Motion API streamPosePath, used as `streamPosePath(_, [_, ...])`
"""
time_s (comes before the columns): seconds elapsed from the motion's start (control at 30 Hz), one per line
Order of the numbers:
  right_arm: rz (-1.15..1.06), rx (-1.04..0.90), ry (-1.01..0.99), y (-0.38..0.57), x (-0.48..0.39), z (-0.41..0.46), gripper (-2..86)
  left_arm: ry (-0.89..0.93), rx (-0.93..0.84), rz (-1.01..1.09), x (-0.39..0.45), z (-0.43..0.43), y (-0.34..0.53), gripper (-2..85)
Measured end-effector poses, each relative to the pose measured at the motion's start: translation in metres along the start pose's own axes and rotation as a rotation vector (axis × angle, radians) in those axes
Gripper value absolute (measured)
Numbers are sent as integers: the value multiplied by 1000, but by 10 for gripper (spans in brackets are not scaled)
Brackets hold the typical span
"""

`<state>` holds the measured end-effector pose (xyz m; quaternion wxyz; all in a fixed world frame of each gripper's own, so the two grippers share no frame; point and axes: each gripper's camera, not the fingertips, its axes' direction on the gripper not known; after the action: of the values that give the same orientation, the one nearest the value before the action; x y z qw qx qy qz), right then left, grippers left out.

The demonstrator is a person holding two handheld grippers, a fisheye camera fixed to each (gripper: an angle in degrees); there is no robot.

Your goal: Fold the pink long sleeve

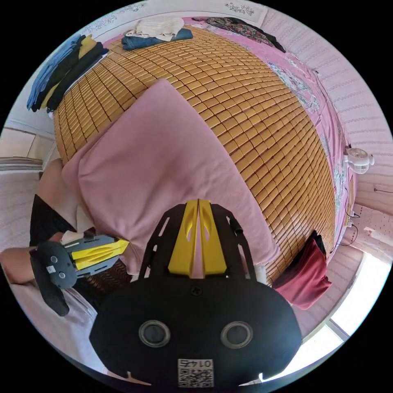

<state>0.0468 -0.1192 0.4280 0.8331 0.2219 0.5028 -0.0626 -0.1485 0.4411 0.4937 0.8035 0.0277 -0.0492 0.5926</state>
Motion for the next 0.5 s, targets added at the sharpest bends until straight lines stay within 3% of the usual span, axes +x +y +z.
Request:
streamPosePath(0.37, [-1,-250,53,-45,7,52,-4,56,84,5,3,4,33,-10])
streamPosePath(0.5, [90,-172,-31,-21,27,56,-5,78,93,-2,2,5,40,-9])
